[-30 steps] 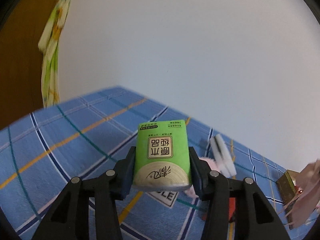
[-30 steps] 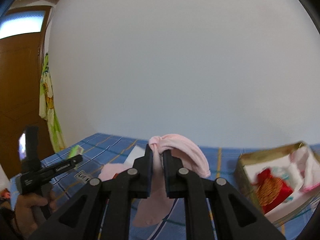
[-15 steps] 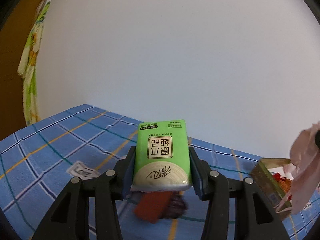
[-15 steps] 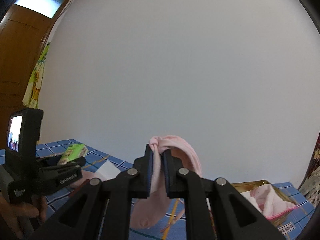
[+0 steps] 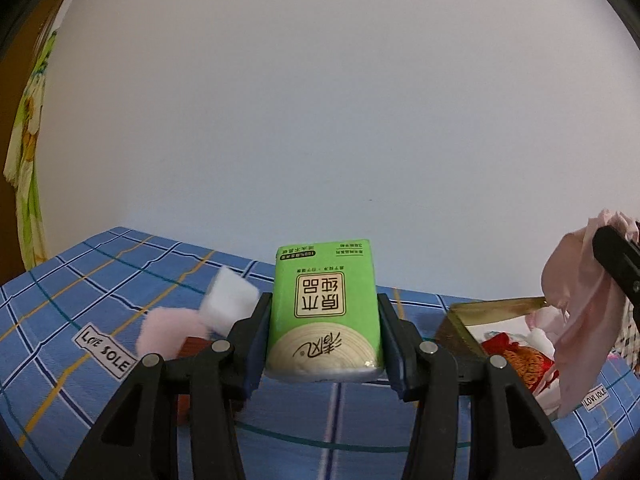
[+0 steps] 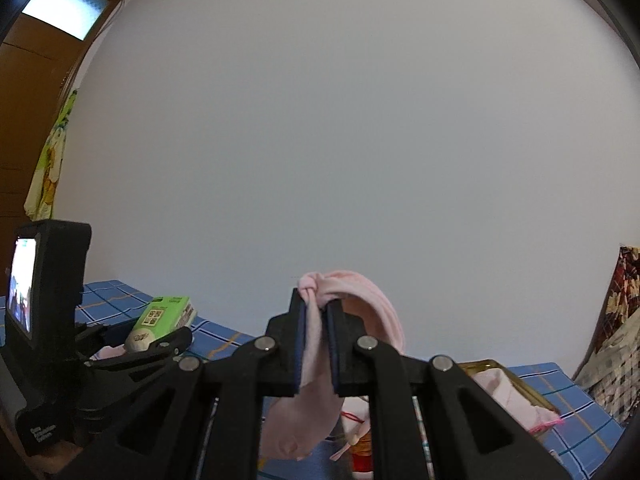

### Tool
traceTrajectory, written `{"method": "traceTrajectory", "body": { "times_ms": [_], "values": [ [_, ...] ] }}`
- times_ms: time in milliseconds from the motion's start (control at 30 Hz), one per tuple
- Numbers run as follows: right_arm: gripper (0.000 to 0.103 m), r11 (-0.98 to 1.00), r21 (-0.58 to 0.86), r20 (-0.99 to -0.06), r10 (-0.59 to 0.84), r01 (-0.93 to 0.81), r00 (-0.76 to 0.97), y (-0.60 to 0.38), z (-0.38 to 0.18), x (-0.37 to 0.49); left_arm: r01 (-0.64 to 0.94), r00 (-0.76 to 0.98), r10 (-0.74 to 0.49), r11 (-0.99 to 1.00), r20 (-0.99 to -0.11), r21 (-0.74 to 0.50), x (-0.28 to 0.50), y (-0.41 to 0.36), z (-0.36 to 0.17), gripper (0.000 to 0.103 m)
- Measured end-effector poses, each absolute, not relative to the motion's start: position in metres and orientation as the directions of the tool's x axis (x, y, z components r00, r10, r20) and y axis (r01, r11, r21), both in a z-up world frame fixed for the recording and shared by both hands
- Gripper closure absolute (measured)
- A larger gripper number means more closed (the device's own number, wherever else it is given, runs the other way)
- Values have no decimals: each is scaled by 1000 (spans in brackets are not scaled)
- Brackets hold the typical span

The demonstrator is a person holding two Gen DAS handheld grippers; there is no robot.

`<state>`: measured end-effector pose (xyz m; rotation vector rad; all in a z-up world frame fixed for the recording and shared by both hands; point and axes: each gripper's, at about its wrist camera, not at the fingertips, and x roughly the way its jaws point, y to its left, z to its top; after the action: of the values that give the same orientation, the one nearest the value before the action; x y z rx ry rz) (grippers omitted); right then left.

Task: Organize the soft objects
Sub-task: 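Carry the tissue pack with the left tool while the right tool carries the pink cloth to the tin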

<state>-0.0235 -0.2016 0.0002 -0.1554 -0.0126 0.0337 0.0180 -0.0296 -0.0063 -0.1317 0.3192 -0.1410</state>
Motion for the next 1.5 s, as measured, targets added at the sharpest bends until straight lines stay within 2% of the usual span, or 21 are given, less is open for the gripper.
{"method": "traceTrajectory", "body": {
  "times_ms": [567,1000,1267,1500],
  "values": [
    [93,987,-145,0,-70,69,998,-276,1,-9,211,921,-243,968,-303,-135,12,-90,-2,52],
    [93,979,-148,6,-143,142,990,-298,-3,-17,275,906,-303,952,-295,-135,7,-129,3,52],
    [93,972,-132,4,-196,195,981,-269,5,-34,321,892,-349,936,-286,-141,5,-157,7,52],
    [93,965,-137,-15,-230,226,973,-258,34,-45,356,876,-380,925,-297,-133,9,-182,4,52]
  ]
}}
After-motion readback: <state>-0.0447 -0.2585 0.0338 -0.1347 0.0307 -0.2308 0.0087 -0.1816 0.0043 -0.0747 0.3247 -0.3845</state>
